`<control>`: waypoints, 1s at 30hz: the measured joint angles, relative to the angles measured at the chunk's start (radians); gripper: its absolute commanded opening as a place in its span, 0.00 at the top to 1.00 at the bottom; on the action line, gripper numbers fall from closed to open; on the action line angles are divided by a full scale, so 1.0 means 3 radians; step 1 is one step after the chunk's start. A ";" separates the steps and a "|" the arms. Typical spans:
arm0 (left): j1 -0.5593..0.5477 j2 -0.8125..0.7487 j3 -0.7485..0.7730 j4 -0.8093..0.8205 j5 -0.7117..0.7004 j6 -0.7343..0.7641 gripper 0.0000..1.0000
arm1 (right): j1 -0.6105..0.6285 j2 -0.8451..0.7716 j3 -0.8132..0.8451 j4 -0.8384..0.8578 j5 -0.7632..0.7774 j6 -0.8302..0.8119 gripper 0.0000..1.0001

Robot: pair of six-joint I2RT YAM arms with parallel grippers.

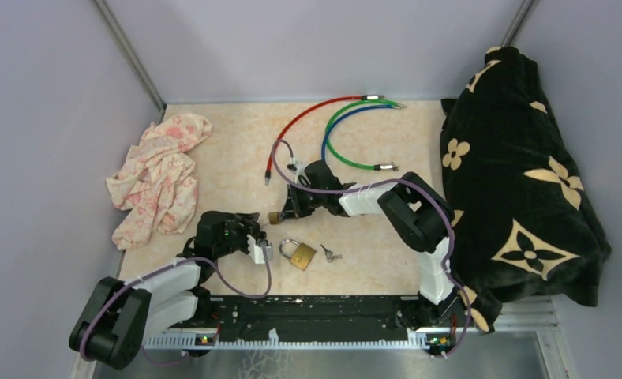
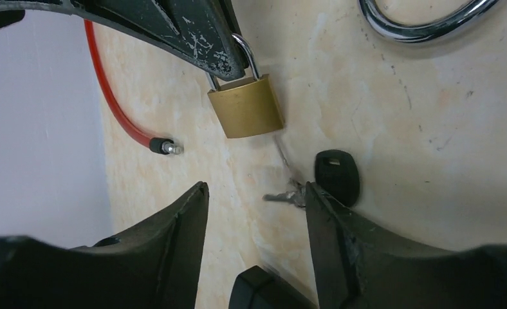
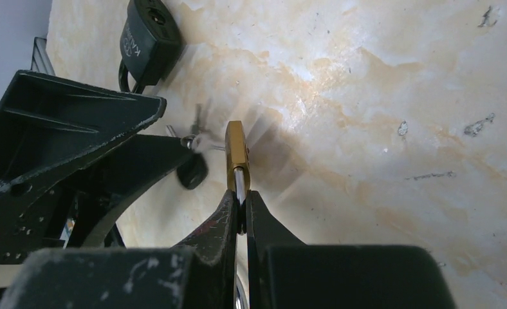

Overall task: Lock with the key
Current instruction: Place the lock at the center of the board.

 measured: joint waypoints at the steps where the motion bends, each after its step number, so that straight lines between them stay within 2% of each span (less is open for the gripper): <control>1: 0.0000 -0.0004 -0.0010 -0.0003 0.0010 0.0011 0.29 | 0.0000 0.0000 0.0000 -0.0010 0.0005 0.0000 0.92; 4: 0.0000 -0.0055 -0.0024 -0.0013 0.0051 0.0060 0.19 | 0.0000 -0.0008 0.0000 -0.0078 0.0070 -0.0020 0.72; 6: 0.0000 -0.0121 -0.0024 -0.0055 0.0070 0.0051 0.09 | 0.0000 -0.0036 0.0000 -0.0200 0.0145 -0.0067 0.64; 8: 0.0000 -0.0207 -0.0010 -0.0121 0.0085 -0.0022 0.05 | 0.0000 -0.0092 0.0000 -0.0345 0.0226 -0.0121 0.58; 9: 0.0000 -0.0266 0.0018 -0.0192 0.0099 -0.0120 0.04 | 0.0000 -0.0134 0.0000 -0.0420 0.0276 -0.0160 0.52; 13: 0.0000 -0.0463 0.0262 -0.0417 0.0188 -0.0713 0.01 | 0.0000 -0.0370 0.0001 -0.0699 0.0487 -0.0331 0.46; 15: 0.0000 -0.0556 0.0403 -0.0449 0.0219 -0.1193 0.01 | 0.0000 -0.0524 0.0022 -0.0877 0.0640 -0.0445 0.45; 21: 0.0024 -0.0888 0.0651 -0.0262 0.0064 -0.3415 0.01 | -0.0078 -0.0899 0.0149 -0.1368 0.1195 -0.0799 0.42; 25: 0.0214 -0.1124 0.0535 0.0064 -0.0146 -0.4932 0.01 | -0.0320 -0.1050 0.0186 -0.1692 0.1610 -0.0998 0.38; 30: 0.0603 -0.1284 0.0202 0.0160 -0.0449 -0.6273 0.01 | -0.0539 -0.0813 0.0532 -0.2126 0.2007 -0.1226 0.37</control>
